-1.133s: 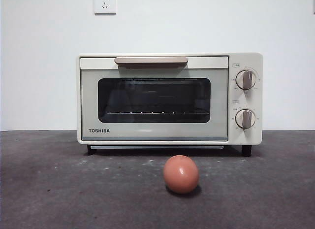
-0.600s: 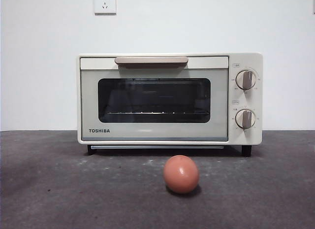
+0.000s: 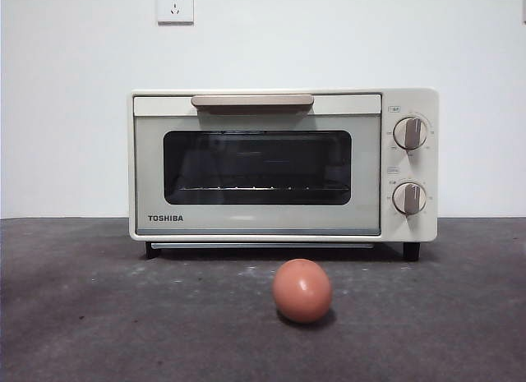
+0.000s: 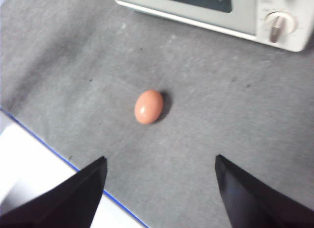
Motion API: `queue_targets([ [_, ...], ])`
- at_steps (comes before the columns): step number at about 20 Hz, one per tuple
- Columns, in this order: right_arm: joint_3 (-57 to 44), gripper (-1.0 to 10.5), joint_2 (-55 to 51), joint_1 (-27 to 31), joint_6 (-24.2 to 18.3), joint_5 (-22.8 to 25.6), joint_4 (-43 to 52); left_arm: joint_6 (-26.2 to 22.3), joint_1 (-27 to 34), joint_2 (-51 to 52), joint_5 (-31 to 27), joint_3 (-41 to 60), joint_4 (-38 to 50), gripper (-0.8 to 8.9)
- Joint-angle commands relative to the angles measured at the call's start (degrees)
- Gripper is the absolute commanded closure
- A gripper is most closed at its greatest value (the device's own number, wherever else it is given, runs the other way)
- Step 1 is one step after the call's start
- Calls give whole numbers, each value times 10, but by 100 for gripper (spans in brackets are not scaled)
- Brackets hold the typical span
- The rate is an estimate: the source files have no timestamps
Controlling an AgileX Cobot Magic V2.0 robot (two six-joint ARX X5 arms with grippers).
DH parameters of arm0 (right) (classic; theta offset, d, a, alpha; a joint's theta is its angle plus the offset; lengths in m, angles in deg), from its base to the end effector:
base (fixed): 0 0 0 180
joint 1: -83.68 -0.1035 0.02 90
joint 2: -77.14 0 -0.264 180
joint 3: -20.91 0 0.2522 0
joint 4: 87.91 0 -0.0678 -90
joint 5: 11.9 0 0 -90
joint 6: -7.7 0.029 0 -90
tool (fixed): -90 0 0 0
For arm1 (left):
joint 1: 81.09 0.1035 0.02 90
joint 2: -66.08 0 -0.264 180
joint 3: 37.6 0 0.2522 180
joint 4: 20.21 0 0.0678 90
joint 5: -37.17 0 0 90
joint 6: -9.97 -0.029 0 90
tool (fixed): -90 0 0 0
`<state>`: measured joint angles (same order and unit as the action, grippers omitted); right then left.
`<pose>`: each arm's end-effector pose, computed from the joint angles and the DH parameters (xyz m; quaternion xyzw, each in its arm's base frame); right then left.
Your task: Eggoven
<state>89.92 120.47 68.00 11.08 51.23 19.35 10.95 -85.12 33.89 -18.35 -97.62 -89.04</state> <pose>0.1111 0.0448 0.3254 0.0641 0.4070 0.3208 0.8528 0.0874 -0.0226 0.3017 -0.0995 0.3405 -0.3060 0.8835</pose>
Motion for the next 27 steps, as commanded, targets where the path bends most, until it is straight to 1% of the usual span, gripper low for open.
queue_targets([
  [1,10,588,42,-36,34,-1,29,2,-1,-3,2,-13,7,318],
  [3,10,588,85,-78,58,12,70,2,-1,-3,2,-15,7,318],
  [9,10,588,235,-194,118,101,176,2,-1,-3,2,-25,8,322],
  [10,10,588,261,-210,129,110,197,2,-1,-3,2,-25,7,339],
  [12,10,588,306,-235,148,128,228,1,-1,-3,2,-25,7,411],
  [13,10,588,329,-247,153,145,239,1,-1,-3,2,-25,7,461],
  [14,10,588,349,-257,154,157,247,1,-1,-3,2,-25,7,483],
  [18,10,588,416,-279,170,197,273,1,-1,-3,2,-25,8,489],
  [22,10,588,461,-282,176,203,298,1,-1,-3,2,-25,9,489],
  [27,10,588,495,-290,181,203,317,1,-1,-4,2,-25,11,489],
])
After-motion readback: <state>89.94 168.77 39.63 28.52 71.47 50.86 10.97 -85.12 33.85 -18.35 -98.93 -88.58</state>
